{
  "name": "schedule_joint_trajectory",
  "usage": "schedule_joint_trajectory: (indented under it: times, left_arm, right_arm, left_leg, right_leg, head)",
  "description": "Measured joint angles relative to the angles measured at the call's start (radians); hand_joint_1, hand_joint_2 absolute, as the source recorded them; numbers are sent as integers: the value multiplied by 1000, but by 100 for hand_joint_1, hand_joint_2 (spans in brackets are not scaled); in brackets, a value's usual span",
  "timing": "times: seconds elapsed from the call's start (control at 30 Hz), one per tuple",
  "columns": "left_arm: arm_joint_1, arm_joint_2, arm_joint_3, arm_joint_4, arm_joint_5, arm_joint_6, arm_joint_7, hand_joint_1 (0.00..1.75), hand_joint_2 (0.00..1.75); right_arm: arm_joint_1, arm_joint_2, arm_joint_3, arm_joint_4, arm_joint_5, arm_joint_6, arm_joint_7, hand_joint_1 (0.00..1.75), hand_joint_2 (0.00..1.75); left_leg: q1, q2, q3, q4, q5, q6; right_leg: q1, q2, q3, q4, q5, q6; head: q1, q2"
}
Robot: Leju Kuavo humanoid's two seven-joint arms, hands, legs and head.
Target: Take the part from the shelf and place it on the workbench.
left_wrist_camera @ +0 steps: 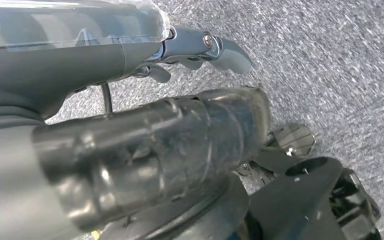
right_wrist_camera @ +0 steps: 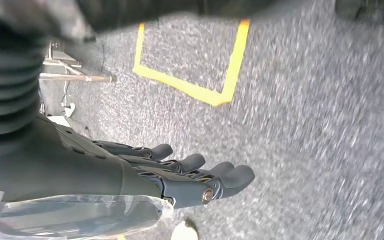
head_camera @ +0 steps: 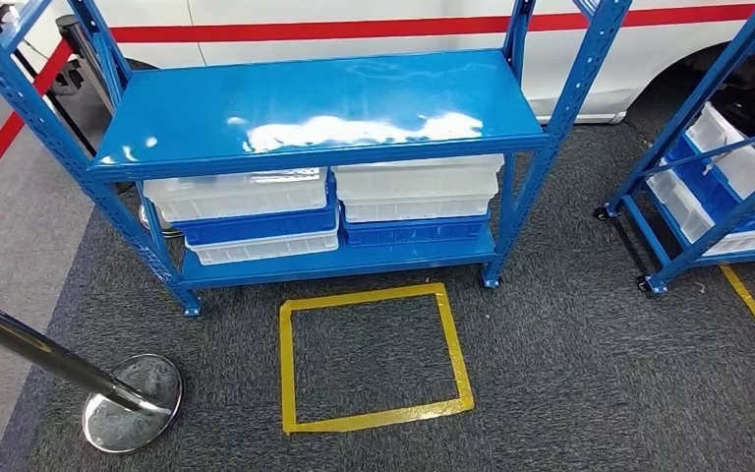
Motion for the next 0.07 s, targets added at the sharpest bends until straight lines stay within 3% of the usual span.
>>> schedule_joint_trajectory:
  times: [0.07]
  left_arm:
    - [0, -1, 0, 0, 0, 0, 0, 0, 0]
  right_arm:
    - [0, 1, -3, 0, -2, 3, 0, 0, 175]
  left_leg:
    - [3, 2, 5, -9, 7, 8]
  right_leg:
    - [0, -2, 1, 3, -4, 9]
  head:
    - [0, 0]
